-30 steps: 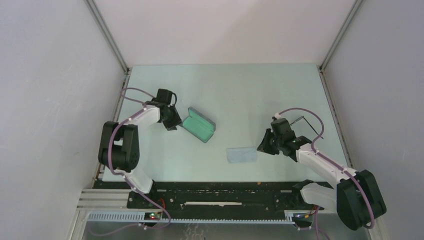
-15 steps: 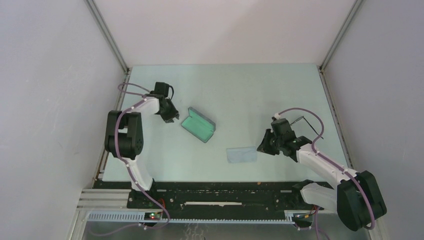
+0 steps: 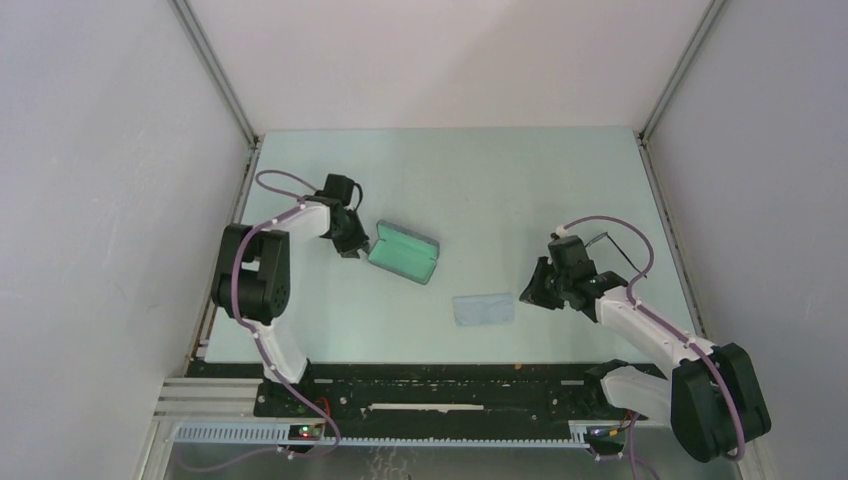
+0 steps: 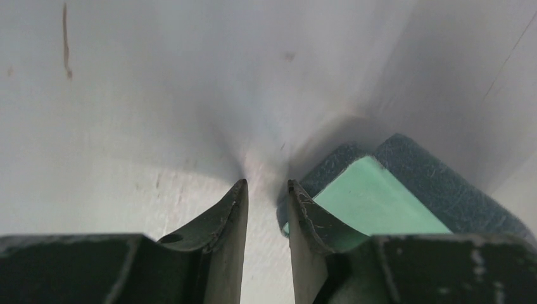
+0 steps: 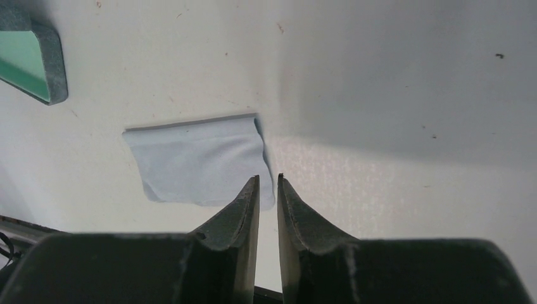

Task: Organize the sunglasses
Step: Adjust the sunglasses case at the center of the board, then pick up the glasses cleaning cloth from the center of the board.

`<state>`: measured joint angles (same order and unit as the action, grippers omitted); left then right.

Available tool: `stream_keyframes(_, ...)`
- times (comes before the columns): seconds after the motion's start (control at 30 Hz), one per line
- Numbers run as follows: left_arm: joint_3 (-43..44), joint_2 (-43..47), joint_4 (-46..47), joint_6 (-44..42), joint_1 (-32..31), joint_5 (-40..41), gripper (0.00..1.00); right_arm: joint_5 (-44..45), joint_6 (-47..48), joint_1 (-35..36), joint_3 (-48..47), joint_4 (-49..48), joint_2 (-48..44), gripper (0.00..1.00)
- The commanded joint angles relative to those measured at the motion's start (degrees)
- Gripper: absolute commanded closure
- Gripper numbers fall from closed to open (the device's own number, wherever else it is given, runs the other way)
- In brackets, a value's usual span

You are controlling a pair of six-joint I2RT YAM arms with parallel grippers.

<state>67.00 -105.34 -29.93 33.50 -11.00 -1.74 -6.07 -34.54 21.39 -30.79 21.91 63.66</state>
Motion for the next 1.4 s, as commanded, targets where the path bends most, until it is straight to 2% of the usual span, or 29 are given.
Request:
stream_keyframes(0.0,-4.95,6.29,-1.04,0.46,-0.47,1.36,0.66,-0.67,1.79,-1.52,-0.86,-0.54,-0.01,0.75)
stream_keyframes(0.2,-7.61,16.35,-1.92,1.37,-2.05,6.06,0.65,-3.73,2.55,-1.87,-1.56,-1.11,3.2,0.67)
stream_keyframes(0.3,-9.73,23.25,-1.81,1.66,-7.86,6.17,0.63,-5.07,2.18,-1.88,-1.56,-1.85,4.86,0.65)
stream_keyframes(0.43,-12.18,25.43,0.06,7.44,-18.81,3.01,0.62,-6.71,1.42,-1.87,-1.56,-4.11,7.03,0.65)
stream_keyframes(0.6,-12.95,20.8,5.8,16.25,-30.66,-1.53,0.58,-7.02,0.89,-1.87,-1.56,-5.85,10.88,0.65)
stream_keyframes(0.73,-10.15,13.25,7.71,18.97,-35.8,-3.01,0.57,-6.97,0.93,-1.87,-1.21,-6.25,11.36,0.65)
stream_keyframes(1.07,-4.74,1.73,7.87,23.99,-39.26,-3.13,0.57,-5.4,1.29,-1.82,-0.94,-4.76,8.86,0.65)
stream_keyframes(1.17,-5.73,-0.7,11.04,26.96,-40.13,-5.33,0.57,-5.34,1.3,-1.87,-0.5,-4.92,8.86,0.65)
stream_keyframes(1.37,-7.84,-0.65,13.53,28.85,-40.2,-5.06,0.6,-5.59,1.71,-1.87,-0.24,-4.84,8.86,0.65)
